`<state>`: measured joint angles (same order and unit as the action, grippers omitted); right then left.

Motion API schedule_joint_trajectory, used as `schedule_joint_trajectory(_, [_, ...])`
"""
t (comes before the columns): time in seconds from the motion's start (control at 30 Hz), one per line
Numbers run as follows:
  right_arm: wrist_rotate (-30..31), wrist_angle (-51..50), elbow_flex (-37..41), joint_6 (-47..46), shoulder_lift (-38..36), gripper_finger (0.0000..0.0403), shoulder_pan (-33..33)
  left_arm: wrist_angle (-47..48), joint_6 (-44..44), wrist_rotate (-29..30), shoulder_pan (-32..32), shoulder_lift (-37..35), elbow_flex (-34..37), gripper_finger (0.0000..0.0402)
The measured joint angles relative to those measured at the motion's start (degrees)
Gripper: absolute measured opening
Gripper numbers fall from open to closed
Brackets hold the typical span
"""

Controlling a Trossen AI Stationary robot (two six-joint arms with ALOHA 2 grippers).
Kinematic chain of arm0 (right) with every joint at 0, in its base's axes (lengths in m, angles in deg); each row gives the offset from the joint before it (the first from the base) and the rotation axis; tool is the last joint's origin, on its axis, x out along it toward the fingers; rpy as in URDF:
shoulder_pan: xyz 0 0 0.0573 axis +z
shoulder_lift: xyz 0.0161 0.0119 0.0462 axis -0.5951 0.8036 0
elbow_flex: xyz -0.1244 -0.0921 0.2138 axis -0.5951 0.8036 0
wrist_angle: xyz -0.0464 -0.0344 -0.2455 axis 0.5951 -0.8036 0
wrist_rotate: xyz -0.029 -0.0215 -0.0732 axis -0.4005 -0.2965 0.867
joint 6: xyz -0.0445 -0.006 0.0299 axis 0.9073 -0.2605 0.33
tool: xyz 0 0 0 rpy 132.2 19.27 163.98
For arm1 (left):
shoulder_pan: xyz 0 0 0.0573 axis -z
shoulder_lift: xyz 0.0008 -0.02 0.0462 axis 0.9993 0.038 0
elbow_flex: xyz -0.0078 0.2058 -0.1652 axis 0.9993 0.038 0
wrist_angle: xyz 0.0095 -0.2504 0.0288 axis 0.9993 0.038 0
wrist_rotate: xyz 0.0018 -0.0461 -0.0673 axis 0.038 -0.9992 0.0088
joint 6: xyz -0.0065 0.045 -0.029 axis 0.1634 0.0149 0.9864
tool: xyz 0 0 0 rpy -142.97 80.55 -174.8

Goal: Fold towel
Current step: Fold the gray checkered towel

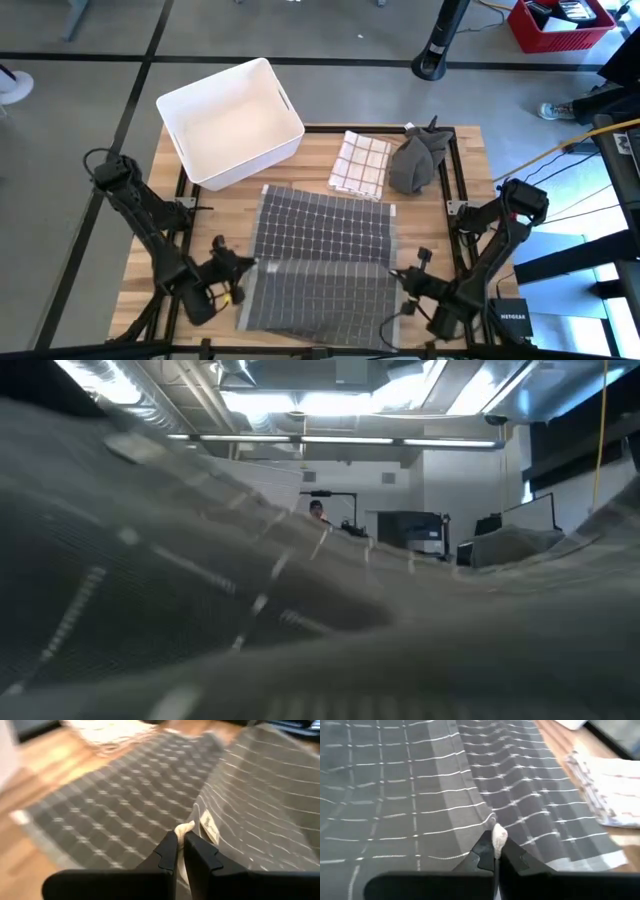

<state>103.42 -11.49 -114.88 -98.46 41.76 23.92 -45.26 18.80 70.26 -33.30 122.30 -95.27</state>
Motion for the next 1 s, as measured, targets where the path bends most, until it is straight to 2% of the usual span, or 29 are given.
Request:
schedule_joint_trajectory(0.27, [2.1, -0.2, 4.0, 5.2, 0.0, 0.0003, -5.7, 13.1, 2.0, 0.0, -8.3, -0.1, 0.5, 0.0015])
schedule_joint_trajectory(0.5, [2.7, -1.4, 5.2, 5.4, 0.0, 0.0003, -7.7, 13.3, 2.7, 0.0, -12.0, -0.1, 3.1, 0.0015])
schedule_joint_trajectory(0.73, [9.2, -15.7, -1.9, 2.2, -0.1, 0.0003, -9.4, 15.1, 0.3, 10.5, -13.9, -2.8, 3.1, 0.0015])
schedule_joint_trajectory(0.83, [7.9, -20.6, -1.0, -1.3, -0.1, 0.0003, -12.6, 18.9, 0.4, 12.0, -16.8, -3.0, 3.1, 0.0015])
schedule_joint_trajectory(1.0, [3.2, -17.2, 5.0, -2.8, -0.1, 0.0003, -19.1, 18.3, -0.7, 11.0, -23.3, -2.9, 6.8, 0.0015])
